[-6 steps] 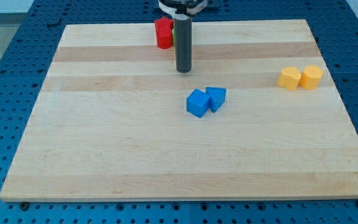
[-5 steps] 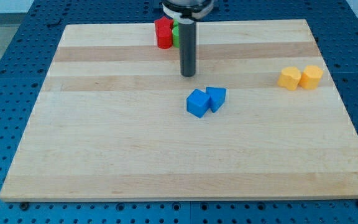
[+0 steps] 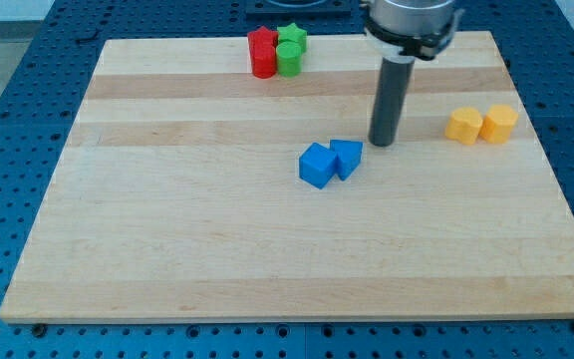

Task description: Separate the blue triangle from the blue cube

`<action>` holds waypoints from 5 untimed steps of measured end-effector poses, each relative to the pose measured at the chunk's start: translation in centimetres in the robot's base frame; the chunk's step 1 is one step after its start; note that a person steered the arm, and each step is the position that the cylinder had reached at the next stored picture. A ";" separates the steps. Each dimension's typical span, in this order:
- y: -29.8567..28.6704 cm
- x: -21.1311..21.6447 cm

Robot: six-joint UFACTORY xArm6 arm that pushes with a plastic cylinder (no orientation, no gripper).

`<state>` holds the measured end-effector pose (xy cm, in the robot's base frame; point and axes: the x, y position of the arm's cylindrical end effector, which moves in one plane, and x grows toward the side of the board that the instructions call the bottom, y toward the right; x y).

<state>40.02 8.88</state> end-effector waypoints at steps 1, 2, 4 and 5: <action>-3.2 -1.5; -6.2 -0.8; -8.5 5.2; -5.9 5.0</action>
